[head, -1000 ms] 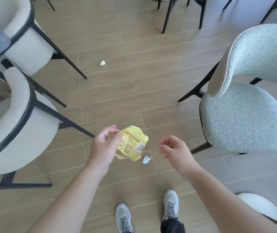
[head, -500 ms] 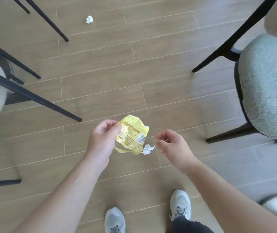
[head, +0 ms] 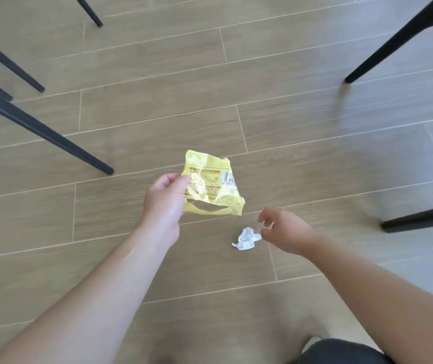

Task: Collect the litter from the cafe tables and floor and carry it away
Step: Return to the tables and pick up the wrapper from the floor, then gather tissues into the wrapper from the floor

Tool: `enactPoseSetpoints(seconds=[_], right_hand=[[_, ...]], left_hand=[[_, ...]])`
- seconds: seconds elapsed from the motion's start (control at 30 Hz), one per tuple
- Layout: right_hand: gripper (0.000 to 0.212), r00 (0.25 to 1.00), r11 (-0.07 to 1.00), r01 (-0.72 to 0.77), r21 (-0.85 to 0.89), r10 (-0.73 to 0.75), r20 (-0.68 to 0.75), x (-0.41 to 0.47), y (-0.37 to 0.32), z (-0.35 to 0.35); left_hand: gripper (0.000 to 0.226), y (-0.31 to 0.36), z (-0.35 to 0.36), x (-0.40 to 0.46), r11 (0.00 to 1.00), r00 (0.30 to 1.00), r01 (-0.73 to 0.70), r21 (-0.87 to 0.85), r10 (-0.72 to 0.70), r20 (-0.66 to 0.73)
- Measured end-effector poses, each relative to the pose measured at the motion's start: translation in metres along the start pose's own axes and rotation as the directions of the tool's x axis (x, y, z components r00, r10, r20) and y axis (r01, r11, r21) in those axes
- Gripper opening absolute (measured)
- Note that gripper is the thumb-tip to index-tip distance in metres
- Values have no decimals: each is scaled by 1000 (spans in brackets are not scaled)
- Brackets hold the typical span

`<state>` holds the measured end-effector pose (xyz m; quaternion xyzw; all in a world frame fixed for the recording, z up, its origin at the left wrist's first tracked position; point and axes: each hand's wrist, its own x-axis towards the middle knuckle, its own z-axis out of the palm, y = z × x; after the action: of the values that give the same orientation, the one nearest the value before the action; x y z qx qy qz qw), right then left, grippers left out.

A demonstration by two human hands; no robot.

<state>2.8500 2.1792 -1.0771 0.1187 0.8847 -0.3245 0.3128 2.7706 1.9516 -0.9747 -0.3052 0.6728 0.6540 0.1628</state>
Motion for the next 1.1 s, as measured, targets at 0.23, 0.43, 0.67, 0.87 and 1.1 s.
enactPoseSetpoints(seconds=[0.23, 0.43, 0.67, 0.87, 1.1], right_hand=[[42, 979, 950, 109, -291, -52, 197, 52, 20, 46], [44, 962, 893, 189, -408, -84, 261, 68, 21, 73], [35, 960, 803, 181, -568, -19, 279, 70, 12, 78], [18, 988, 923, 77, -376, -20, 154, 60, 6, 60], [12, 983, 994, 100, 52, -91, -160, -10, -47, 0]], left_hand=[[17, -16, -15, 13, 995, 997, 69, -75, -66, 42], [22, -23, -24, 18, 992, 997, 60, -109, -54, 64], [24, -28, -27, 21, 986, 996, 52, -157, -41, 74], [41, -21, -23, 22, 980, 995, 41, -194, -23, 95], [39, 22, -27, -23, 973, 991, 81, -215, -55, 125]])
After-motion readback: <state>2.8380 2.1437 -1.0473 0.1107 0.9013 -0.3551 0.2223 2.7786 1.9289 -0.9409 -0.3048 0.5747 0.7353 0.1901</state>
